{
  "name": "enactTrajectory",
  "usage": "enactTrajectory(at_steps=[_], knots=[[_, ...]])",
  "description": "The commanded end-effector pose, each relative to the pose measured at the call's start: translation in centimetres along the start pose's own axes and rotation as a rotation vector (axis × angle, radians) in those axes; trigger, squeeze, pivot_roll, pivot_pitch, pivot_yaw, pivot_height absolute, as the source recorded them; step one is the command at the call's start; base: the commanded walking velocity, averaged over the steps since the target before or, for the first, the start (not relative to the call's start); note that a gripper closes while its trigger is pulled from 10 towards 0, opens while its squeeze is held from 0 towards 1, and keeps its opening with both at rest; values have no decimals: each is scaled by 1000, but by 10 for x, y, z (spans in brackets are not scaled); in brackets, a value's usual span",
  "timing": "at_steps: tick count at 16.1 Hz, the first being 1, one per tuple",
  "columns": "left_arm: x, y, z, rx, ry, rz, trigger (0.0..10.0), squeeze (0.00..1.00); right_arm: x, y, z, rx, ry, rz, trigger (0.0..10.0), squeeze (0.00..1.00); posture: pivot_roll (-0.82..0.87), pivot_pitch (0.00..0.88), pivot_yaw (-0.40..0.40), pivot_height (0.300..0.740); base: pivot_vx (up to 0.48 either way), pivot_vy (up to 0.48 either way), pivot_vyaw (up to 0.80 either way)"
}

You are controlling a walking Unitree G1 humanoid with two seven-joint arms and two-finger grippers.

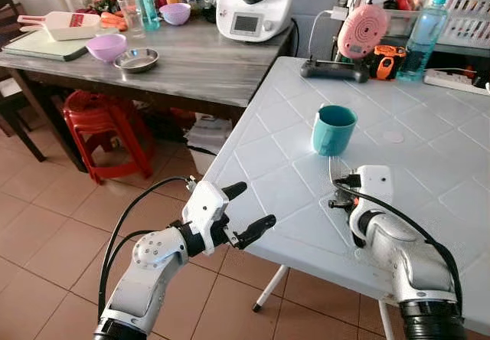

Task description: Setting the table

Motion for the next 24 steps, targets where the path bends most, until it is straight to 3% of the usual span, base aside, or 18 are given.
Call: enactTrajectory(at_steps=[1, 2, 3, 4, 5, 6, 8, 11, 12, 20, 21, 22, 24], knots=[[1, 3, -1, 0, 8, 9, 10000, 0, 7, -29, 3, 108, 13, -3, 0, 0, -15, 61, 58, 740, 0, 0, 0], [1, 3, -1, 1, 11, 8, 10000, 0, 8, -29, 3, 105, 18, -17, 0, 0, -15, 61, 58, 740, 0, 0, 0], [2, 3, -1, 0, 16, 9, 10000, 0, 8, -28, 2, 76, 12, -53, 7608, 0, -14, 61, 57, 740, 0, 0, 0], [2, 3, -1, 0, 18, 9, 10000, 0, 10, -28, 2, 68, 22, -58, 9961, 0, -14, 61, 57, 740, 0, 0, 0], [2, 3, -1, 2, 18, 11, 10000, 0, 10, -29, 2, 71, 23, -53, 10000, 0, -15, 60, 58, 740, 0, 0, 0], [3, 3, -1, 2, 17, 13, 10000, 0, 12, -28, 2, 60, 34, -18, 10000, 0, -15, 60, 58, 740, 0, 0, 0], [3, 4, 0, 2, 16, 16, 10000, 0, 17, -30, 2, 64, 54, 26, 10000, 1000, -14, 57, 58, 740, 0, 0, 0], [3, 4, 0, 4, 19, 15, 10000, 0, 17, -31, 3, 53, 32, -4, 10000, 992, -15, 56, 57, 740, 0, 0, 0], [3, 3, 0, 4, 20, 12, 10000, 0, 16, -31, 3, 56, 35, -2, 10000, 0, -15, 56, 56, 740, 0, 0, 0], [3, 3, 0, 1, 14, -3, 10000, 0, 5, -20, 13, 49, 23, -19, 10000, 0, -21, 59, 56, 740, 0, 0, 0], [3, 3, 0, 0, 13, -4, 10000, 0, 5, -19, 15, 51, 28, -16, 5608, 0, -19, 61, 56, 740, 0, 0, 0], [3, 3, -1, 0, 12, -4, 10000, 0, 5, -19, 16, 53, 30, -14, 0, 0, -18, 61, 55, 740, 0, 0, 0], [3, 3, -1, 0, 12, -6, 10000, 0, 5, -20, 19, 62, 39, -5, 0, 0, -15, 63, 56, 740, 0, 0, 0]])
Point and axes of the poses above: a point about 5 cm out from each wrist's last joint towards the gripper, its own z axis pointing out of the wrist towards the gripper, its own y axis along the axis of the wrist's last joint, x = y × z, the point moved 2 cm from there along z, pointing out of the wrist towards the gripper, and after that the axes turned 6 degrees about z, right-handed, at the moved point
